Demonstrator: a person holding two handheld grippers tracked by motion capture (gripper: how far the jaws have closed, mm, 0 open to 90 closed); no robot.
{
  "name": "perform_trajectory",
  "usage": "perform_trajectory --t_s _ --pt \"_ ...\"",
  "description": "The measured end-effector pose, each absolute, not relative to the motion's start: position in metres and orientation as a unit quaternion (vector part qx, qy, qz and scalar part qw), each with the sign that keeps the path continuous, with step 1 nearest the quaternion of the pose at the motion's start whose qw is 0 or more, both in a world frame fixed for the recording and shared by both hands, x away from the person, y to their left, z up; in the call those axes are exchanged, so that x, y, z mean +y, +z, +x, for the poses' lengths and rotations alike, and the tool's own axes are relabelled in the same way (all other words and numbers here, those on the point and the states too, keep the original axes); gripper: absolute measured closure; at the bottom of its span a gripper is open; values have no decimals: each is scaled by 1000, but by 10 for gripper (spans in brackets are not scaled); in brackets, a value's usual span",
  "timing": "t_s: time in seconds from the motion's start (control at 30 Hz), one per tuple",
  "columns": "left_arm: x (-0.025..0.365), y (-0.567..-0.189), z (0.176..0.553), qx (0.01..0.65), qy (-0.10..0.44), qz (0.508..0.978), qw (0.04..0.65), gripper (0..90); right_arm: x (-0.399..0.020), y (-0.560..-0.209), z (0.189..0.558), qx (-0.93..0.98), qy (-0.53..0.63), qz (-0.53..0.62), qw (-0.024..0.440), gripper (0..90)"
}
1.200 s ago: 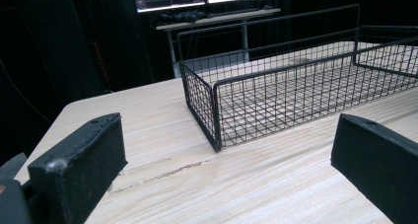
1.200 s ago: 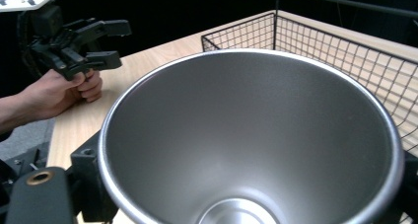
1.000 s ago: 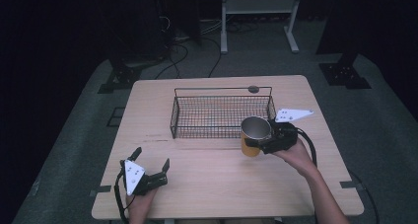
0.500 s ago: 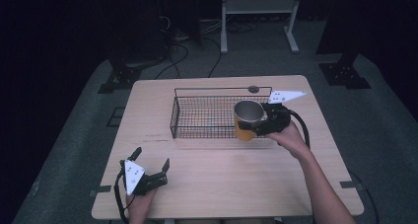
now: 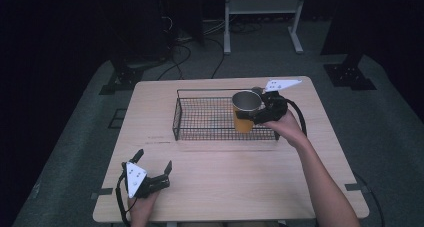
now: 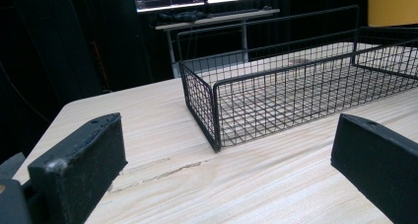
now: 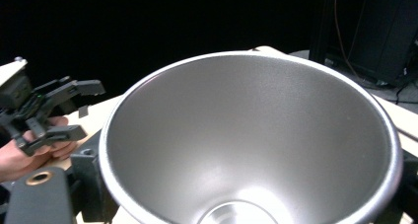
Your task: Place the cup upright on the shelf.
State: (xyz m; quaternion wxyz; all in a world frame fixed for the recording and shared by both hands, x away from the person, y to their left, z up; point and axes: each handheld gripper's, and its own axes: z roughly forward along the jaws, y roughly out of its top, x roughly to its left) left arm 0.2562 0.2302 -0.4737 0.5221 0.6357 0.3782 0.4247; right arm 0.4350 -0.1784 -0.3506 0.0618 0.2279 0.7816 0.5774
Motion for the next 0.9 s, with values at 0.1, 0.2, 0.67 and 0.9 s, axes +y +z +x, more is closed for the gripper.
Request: perform_trajectory --t_s 0.1,0.2,0.67,0.9 --pt "230 -474 256 378 424 636 522 0 -177 -351 444 785 572 231 58 116" --pt "230 -474 256 379 424 635 523 0 -175 -350 451 782 575 233 56 112" --pt "231 -474 256 379 423 636 523 0 -167 -353 483 788 564 241 46 115" --pt "231 -474 256 379 422 635 524 0 -159 -350 494 788 566 238 41 115"
